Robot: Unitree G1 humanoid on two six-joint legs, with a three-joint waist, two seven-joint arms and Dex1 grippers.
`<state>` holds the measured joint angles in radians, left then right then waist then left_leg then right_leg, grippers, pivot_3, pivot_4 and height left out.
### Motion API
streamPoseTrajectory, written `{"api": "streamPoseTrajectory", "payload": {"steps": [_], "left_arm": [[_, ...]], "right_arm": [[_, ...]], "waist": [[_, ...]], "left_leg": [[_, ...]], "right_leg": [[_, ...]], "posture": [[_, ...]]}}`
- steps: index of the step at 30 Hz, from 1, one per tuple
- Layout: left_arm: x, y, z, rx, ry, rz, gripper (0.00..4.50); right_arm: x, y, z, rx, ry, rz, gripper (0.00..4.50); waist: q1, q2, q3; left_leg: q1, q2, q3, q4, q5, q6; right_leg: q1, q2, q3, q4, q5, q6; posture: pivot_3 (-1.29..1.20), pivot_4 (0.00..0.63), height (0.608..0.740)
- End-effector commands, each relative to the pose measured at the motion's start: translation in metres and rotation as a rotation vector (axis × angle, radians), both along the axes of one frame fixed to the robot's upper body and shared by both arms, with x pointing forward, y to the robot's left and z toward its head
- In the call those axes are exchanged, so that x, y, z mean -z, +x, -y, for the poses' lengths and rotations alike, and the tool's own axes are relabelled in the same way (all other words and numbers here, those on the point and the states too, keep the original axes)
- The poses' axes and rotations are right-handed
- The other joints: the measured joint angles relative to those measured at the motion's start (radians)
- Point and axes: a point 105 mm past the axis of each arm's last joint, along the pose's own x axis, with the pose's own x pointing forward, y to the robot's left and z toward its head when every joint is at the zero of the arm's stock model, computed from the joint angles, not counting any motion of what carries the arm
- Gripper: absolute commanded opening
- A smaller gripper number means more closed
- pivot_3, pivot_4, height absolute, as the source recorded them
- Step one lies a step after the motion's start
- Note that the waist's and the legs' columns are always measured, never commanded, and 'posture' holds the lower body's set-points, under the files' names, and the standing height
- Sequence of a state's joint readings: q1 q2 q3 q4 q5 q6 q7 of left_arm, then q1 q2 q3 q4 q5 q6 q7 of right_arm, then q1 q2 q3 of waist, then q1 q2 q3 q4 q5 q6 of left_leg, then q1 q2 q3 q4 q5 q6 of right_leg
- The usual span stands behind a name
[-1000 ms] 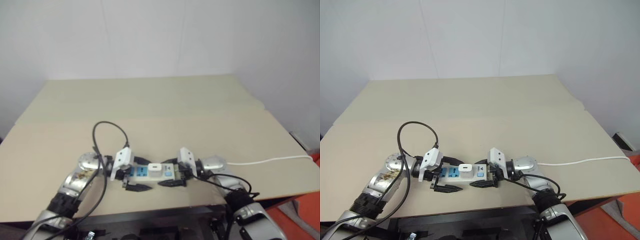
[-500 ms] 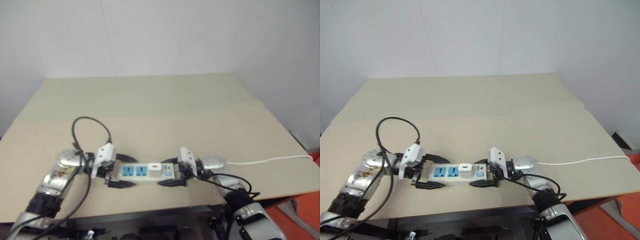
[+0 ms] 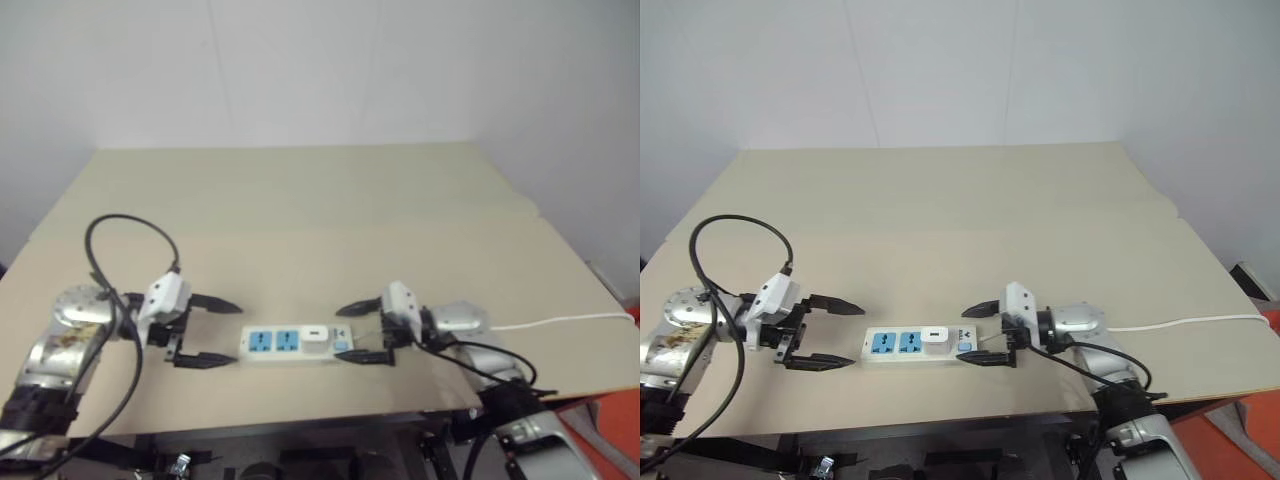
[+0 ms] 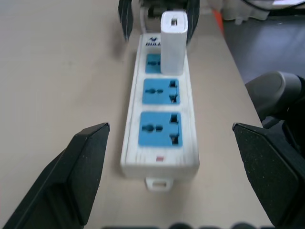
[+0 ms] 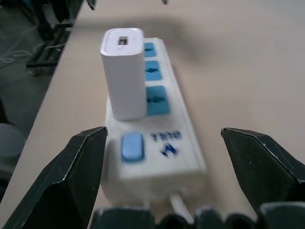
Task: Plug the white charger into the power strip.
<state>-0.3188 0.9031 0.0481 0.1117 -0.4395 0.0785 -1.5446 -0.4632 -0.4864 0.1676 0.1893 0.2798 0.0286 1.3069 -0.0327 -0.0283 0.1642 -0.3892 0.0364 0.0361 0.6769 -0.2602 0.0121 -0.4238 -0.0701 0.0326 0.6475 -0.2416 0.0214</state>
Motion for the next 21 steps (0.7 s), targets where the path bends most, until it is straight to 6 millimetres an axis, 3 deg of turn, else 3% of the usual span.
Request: {"api": "streamPoseTrajectory", "payload": {"steps": [1, 12, 21], "left_arm": [[-0.018, -0.005, -0.008, -0.021, -0.006, 0.049, 4.50], [-0.035, -0.016, -0.034, -0.124, 0.004, 0.040, 4.50], [-0.043, -0.021, -0.038, -0.142, -0.030, -0.012, 4.50]], "right_arm": [[-0.023, -0.008, 0.016, 0.011, 0.025, 0.050, 4.46], [-0.039, -0.018, 0.067, 0.130, -0.039, 0.072, 4.46], [-0.040, -0.026, 0.078, 0.129, -0.074, 0.054, 4.46]], "waist": [[0.002, 0.000, 0.001], [0.015, -0.001, 0.002], [0.017, -0.002, 0.003]], "left_leg": [[0.000, 0.000, 0.000, 0.000, 0.000, 0.000], [0.000, 0.000, 0.007, 0.000, 0.000, 0.000], [0.000, 0.001, 0.008, 0.000, 0.000, 0.000]], "right_leg": [[0.000, 0.000, 0.000, 0.000, 0.000, 0.000], [0.000, 0.000, 0.000, 0.000, 0.000, 0.000], [0.000, 0.000, 0.000, 0.000, 0.000, 0.000]], "posture": [[0.00, 0.150, 0.740], [0.00, 0.150, 0.740], [0.00, 0.150, 0.740]]}}
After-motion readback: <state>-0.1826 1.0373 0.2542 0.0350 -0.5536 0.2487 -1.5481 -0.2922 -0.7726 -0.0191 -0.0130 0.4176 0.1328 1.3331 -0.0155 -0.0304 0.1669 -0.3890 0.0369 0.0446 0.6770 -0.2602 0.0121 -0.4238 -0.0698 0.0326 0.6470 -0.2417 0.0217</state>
